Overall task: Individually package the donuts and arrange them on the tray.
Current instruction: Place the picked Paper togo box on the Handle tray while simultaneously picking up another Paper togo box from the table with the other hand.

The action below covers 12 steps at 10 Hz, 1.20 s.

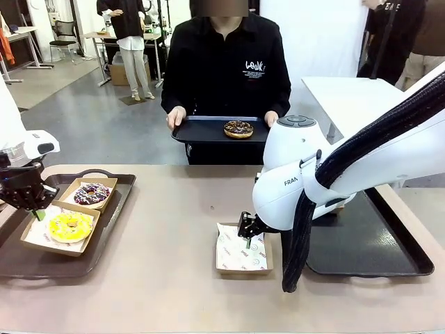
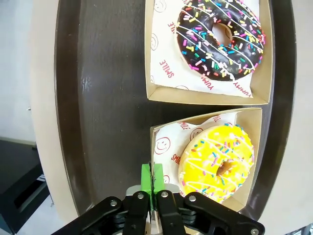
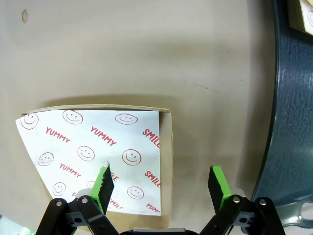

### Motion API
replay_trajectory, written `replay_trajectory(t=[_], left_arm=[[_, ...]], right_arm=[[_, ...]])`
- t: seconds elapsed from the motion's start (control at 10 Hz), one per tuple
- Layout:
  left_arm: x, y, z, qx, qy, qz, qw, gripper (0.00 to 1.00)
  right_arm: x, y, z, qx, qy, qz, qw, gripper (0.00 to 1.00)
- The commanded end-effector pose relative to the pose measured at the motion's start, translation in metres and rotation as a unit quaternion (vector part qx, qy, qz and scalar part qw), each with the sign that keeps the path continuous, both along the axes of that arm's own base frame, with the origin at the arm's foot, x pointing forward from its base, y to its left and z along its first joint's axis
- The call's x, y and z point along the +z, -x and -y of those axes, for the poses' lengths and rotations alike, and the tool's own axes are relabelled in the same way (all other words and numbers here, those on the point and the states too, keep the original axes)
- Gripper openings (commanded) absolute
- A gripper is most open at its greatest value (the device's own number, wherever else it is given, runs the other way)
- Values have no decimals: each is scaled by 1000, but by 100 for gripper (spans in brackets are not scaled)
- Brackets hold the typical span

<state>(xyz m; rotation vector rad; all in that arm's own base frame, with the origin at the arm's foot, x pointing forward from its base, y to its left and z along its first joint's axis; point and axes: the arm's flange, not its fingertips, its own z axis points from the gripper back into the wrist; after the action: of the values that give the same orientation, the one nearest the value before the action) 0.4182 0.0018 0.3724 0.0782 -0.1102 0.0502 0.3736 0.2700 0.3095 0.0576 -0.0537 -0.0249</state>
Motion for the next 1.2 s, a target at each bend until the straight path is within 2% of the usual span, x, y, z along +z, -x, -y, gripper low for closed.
replay_trajectory(t=[0.0,0.1,0.2,0.3,0.4,0.5,0.6,0.7,0.8,0.9,1.1], left_arm=[[-8,0,1,9,-24,7,1000,1],[-8,0,0,7,-25,6,1000,1],[-7,1,-1,6,-26,3,1000,31],[-6,1,-2,5,-24,3,1000,57],[-5,1,-2,3,-23,4,1000,87],[-3,2,-2,2,-21,4,1000,100],[-2,2,-3,2,-19,5,1000,100],[-1,2,-3,1,-18,5,1000,100],[1,3,-4,1,-15,6,1000,89],[2,3,-4,2,-13,7,1000,98],[3,5,-6,2,-9,6,1000,100]], right_arm=[[-2,-7,-7,-6,15,8,1000,98],[-2,-8,-7,-7,15,9,1000,55],[-2,-8,-7,-7,16,7,1000,39],[-1,-8,-8,-7,17,7,1000,38],[-1,-8,-8,-9,17,7,1000,0],[-1,-9,-8,-10,18,7,1000,27],[-1,-8,-8,-11,18,7,1000,0],[0,-9,-8,-12,18,8,1000,0],[0,-9,-9,-13,17,8,1000,0],[0,-9,-9,-14,18,7,1000,0],[0,-9,-8,-20,17,7,1000,0]])
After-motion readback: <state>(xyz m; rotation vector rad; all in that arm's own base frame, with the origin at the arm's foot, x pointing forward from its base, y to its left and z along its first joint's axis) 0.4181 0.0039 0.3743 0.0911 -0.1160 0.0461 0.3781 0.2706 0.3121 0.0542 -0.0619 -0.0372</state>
